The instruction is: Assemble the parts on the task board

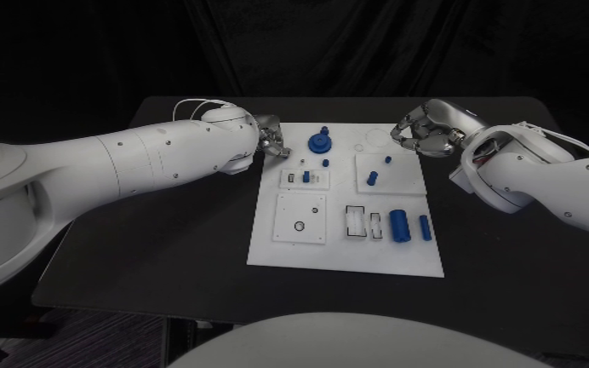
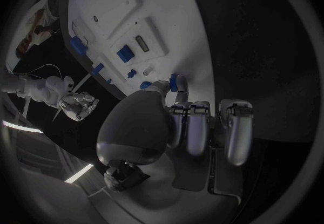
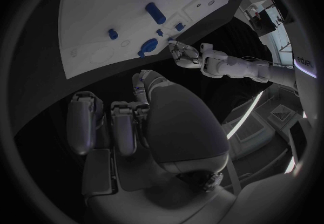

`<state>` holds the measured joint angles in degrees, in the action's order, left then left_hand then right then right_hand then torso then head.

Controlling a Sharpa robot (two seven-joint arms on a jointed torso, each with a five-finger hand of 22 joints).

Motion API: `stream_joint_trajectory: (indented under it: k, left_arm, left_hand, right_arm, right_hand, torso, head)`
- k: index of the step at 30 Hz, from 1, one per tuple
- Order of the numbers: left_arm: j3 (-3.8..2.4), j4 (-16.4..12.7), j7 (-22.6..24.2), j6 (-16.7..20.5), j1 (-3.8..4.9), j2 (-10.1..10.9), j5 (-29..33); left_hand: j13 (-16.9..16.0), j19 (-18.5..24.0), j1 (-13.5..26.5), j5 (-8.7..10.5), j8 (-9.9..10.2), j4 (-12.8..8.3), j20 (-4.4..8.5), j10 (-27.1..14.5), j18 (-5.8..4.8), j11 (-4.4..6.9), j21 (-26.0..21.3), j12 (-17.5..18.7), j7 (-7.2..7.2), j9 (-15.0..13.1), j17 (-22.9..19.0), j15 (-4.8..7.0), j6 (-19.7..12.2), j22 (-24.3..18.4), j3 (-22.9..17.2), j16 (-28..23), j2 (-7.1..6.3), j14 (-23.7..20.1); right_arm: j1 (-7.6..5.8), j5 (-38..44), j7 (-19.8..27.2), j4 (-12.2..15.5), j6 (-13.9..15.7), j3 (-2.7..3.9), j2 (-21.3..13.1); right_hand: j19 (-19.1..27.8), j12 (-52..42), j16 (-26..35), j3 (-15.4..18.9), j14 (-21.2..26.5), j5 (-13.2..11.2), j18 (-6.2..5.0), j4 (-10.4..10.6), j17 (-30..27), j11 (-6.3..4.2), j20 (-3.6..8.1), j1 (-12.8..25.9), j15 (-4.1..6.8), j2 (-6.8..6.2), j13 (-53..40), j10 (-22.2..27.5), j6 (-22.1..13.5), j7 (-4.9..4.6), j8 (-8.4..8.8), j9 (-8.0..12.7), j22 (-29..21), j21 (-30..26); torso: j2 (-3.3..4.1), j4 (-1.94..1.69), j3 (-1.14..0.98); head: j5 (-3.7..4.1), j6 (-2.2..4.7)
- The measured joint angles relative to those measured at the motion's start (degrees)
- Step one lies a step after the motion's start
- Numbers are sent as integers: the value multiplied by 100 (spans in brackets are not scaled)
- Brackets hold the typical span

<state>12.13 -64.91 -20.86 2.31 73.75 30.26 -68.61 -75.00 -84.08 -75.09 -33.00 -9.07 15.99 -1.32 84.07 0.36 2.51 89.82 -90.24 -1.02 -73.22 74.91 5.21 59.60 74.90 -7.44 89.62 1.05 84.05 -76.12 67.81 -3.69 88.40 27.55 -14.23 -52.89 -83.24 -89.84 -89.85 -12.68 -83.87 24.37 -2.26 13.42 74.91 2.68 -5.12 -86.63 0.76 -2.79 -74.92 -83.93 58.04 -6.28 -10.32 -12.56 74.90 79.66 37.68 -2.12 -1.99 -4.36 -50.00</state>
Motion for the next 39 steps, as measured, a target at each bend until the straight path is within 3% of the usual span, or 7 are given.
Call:
stream_joint_trajectory:
  k: [5, 14, 25, 31, 36, 39]
  left_arm:
    - [0, -222, -52, 137, -1, 124, 0]
    - [0, -856, -237, 563, -1, 495, 33]
    - [-2, -1714, -425, 978, -1, 1051, 424]
    - [1, -1992, -468, 1109, -1, 1238, 548]
    - [1, -2047, -465, 1184, -1, 1276, 601]
    - [0, -2047, -445, 1241, -25, 1272, 621]
  left_hand:
    - [0, 0, 67, -63, 0, 11, 0, 0, 0, 0, 0, 0, -15, -27, 0, 0, 33, 0, -422, 0, -205, 0]
    - [0, 21, 154, -62, 0, 2, 21, -13, 0, 23, 0, 0, -10, -38, 0, 42, 95, 0, -685, 0, -350, 0]
    - [0, 21, 257, 338, 0, -21, 21, 3, 0, 38, 0, 0, 31, -47, 0, 42, 155, 0, -960, 0, -495, 0]
    - [0, 21, 382, 492, 13, -11, 21, 3, 0, 38, 0, 0, 34, -47, 0, 42, 197, 0, -983, 0, -480, 0]
    - [0, 21, 517, 689, 16, 1, 21, 3, 0, 38, 0, 0, 31, -44, 0, 42, 236, 0, -971, 0, -448, 0]
    - [0, 21, 531, 692, 16, 7, 21, 3, 0, 38, 0, 0, 31, -41, 0, 42, 236, 0, -965, 0, -434, 0]
  right_arm:
    - [0, 0, -3, 8, -6, 0, -24]
    - [0, 0, -8, 30, -14, 0, -63]
    - [0, 0, -16, 40, -14, 0, -74]
    - [0, -1, -20, 44, -13, 0, -84]
    - [0, -1, -23, 44, -13, 0, -84]
    - [0, -1, -24, 44, -13, 0, -81]
  right_hand:
    - [0, 0, 0, 0, 0, 0, 0, 0, 0, 0, 0, 0, 0, 0, 0, 0, 0, 0, 0, 0, 0, 0]
    - [0, 0, 0, 0, 0, 0, 0, 0, 0, 0, 0, 0, 0, 0, 1, 0, 0, 0, 0, 0, 0, 0]
    - [0, 0, 0, 0, 0, 0, 0, 1, 0, 0, 0, 0, 0, 0, 1, 0, 0, 0, 0, 0, 0, 0]
    - [0, 0, 0, 0, 0, 0, 0, 0, 0, 0, 0, 0, 0, 0, 1, 0, 0, 0, 0, 0, 0, 0]
    - [0, 0, 0, 0, 0, 0, 0, 0, 0, 0, 0, 0, 0, 0, 1, 0, 0, 0, 0, 0, 0, 0]
    - [0, 0, 0, 0, 0, 0, 0, 0, 0, 0, 0, 0, 0, 0, 0, 0, 0, 0, 0, 0, 3, 0]
  torso:
    - [-1, 0, 0]
    - [-1, -2, 1]
    - [-1, -2, 2]
    - [-1, -5, -3]
    - [-2, -9, -7]
    - [-2, -9, -7]
  head:
    - [-6, 0]
    - [-1, 0]
    - [-30, 0]
    - [-21, 0]
    - [-27, 0]
    - [-28, 0]
